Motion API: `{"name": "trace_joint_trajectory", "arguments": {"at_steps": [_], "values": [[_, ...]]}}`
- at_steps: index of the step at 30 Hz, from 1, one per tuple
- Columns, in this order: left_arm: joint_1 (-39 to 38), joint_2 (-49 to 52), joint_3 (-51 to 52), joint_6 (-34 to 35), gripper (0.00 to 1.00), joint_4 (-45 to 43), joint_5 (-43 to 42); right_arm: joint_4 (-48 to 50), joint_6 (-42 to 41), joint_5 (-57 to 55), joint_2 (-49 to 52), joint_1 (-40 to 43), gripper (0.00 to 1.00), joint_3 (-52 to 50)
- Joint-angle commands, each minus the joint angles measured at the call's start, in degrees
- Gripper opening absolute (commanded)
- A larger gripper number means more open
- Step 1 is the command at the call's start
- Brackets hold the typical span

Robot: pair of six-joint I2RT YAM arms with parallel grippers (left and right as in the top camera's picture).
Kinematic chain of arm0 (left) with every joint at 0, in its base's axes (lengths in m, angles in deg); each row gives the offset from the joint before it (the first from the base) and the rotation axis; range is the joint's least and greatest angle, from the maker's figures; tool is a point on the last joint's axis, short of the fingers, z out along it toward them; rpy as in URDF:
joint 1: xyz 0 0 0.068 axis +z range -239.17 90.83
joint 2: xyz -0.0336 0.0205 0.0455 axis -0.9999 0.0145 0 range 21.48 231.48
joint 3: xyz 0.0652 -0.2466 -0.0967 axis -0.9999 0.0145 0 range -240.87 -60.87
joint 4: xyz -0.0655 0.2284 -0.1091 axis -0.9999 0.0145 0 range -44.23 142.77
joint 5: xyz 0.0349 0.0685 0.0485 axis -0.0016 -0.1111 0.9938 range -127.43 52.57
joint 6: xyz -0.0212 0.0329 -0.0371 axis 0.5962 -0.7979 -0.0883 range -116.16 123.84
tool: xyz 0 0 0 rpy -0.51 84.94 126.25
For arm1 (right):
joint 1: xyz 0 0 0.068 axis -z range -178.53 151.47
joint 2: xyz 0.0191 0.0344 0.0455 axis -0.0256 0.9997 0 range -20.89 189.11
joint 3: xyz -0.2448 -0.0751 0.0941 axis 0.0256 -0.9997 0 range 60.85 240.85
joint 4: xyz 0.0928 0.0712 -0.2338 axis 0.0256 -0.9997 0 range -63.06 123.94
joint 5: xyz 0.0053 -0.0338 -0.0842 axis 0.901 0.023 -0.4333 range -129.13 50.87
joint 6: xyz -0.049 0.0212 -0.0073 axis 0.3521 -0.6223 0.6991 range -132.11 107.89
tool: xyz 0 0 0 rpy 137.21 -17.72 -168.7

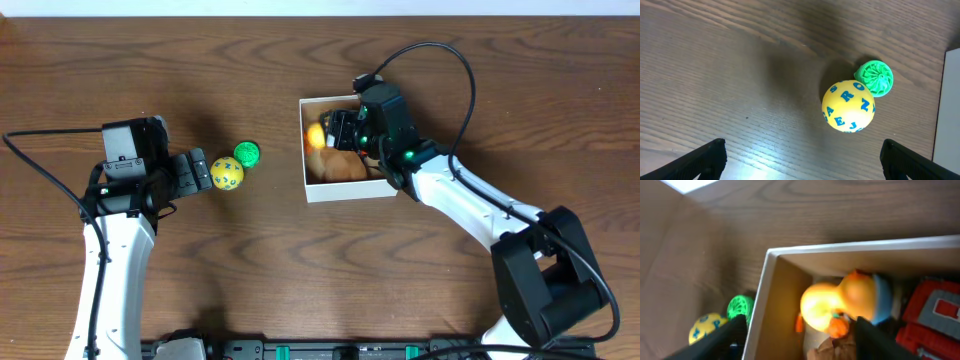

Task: Pack container
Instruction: 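Lower the duck into the box and open the right gripper, then retract the right arm and grasp the yellow letter ball with left gripper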

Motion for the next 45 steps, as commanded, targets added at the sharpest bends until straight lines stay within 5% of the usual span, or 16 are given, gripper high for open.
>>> {"name": "trace_joint_trajectory", "arguments": {"at_steps": [1,8,14,24,33,39,45], "values": [[0.2,0.3,-1.0,0.5,0.98,0.2,0.0,-1.1,2.3,1.7,-5.3,0.3,0.71,0.7],[0.2,0.3,-1.0,0.5,0.98,0.2,0.1,-13.6,4.6,-3.9,-17.1,5.0,0.67,0.7],[0.1,0.3,-1.0,0.6,0.98,-0.5,-5.7,-27.1,4.0,-5.4,-25.7,17.7,0.72,0.7],[-0.7,0.7,-1.0,3.4,0.98,-7.0,-16.2,-41.3,2.6,-2.6,-26.7,35.3,0.99,0.6],[-6.3,10.9,-2.6,1.2,0.98,-5.8,-12.0,-41.6,2.6,-2.6,-26.3,35.8,0.99,0.6],[-9.3,17.7,-2.6,1.2,0.98,-5.4,0.9,-41.6,2.6,-2.6,-26.3,35.8,0.99,0.6],[-9.3,19.5,-2.6,-0.5,0.98,-8.0,4.0,-41.6,2.6,-2.6,-26.3,35.8,0.99,0.6]]}}
